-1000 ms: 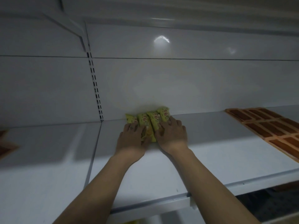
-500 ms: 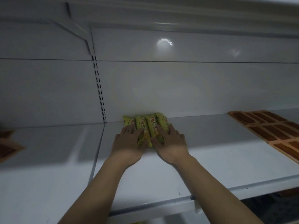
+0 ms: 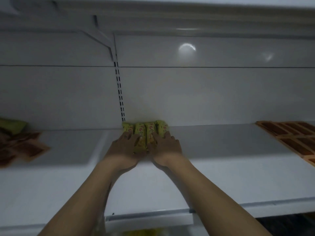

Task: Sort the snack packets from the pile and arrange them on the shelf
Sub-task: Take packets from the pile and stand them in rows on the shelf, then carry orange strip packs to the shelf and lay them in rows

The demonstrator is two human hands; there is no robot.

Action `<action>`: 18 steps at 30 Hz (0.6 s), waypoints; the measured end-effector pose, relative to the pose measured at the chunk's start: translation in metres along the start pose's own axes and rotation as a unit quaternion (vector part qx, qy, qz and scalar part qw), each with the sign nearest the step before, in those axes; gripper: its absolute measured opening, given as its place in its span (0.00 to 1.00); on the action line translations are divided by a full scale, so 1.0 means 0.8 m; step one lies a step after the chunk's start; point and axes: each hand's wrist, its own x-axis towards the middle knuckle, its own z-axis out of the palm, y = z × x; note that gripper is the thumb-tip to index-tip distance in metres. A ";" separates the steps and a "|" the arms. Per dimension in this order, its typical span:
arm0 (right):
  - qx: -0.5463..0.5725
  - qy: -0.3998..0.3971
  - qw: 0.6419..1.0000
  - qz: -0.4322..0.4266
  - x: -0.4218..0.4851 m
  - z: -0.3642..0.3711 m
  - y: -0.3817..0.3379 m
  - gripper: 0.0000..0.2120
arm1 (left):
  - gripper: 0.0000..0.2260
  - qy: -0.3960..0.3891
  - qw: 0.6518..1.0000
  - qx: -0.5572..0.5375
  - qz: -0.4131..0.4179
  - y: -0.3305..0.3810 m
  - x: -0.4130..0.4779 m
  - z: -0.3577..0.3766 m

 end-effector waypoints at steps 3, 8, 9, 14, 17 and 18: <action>0.010 0.017 1.000 0.005 0.003 0.006 -0.012 0.27 | 0.28 0.002 1.000 -0.016 0.002 -0.014 -0.002 -0.003; 0.047 0.030 0.998 0.008 -0.002 0.016 -0.004 0.28 | 0.30 0.021 1.000 -0.014 0.018 -0.019 -0.007 0.007; 0.055 0.029 0.998 0.008 -0.003 0.015 -0.003 0.28 | 0.31 0.016 1.000 -0.017 0.016 -0.021 -0.006 0.008; 0.081 0.025 0.996 0.013 -0.005 0.004 -0.002 0.31 | 0.34 0.002 1.000 -0.003 0.004 -0.030 -0.003 0.009; 0.065 0.057 0.996 -0.007 -0.007 -0.006 -0.009 0.34 | 0.33 0.022 1.000 0.003 -0.003 -0.033 -0.012 -0.004; 0.060 0.071 0.996 -0.017 -0.006 -0.009 -0.014 0.34 | 0.35 0.024 1.000 0.007 -0.006 -0.035 -0.019 -0.010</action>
